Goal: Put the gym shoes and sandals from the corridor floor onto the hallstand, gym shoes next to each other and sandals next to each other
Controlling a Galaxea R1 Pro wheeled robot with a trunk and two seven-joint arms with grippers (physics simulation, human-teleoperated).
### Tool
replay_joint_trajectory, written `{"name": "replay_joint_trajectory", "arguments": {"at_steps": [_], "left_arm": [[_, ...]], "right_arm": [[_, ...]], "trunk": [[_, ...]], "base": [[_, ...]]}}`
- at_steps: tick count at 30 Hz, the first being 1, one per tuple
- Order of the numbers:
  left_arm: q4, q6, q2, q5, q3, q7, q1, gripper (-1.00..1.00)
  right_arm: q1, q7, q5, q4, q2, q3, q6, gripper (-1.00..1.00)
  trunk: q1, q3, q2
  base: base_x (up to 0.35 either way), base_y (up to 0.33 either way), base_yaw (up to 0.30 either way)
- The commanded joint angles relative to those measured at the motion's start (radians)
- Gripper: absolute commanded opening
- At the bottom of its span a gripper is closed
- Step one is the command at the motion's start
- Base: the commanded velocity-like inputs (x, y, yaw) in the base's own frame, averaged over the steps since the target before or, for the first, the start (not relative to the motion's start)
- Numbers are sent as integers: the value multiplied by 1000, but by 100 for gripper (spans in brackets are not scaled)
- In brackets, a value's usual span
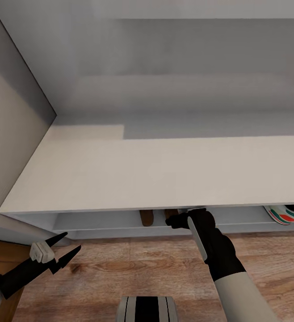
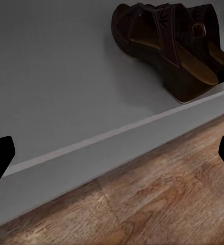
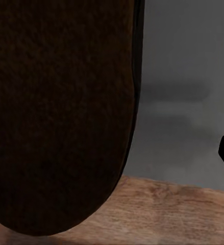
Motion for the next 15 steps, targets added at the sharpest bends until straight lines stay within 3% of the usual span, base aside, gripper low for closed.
{"name": "replay_joint_trajectory", "arguments": {"at_steps": [1, 15], "left_arm": [[0, 0, 0, 0, 0, 0, 0, 100], [0, 0, -1, -1, 0, -1, 0, 100]], "right_arm": [[0, 2, 2, 0, 0, 0, 1, 100], [0, 2, 2, 0, 0, 0, 1, 100]], "trunk": [[0, 0, 0], [0, 0, 0]], "base": [[0, 0, 0], [-7, 0, 0]]}}
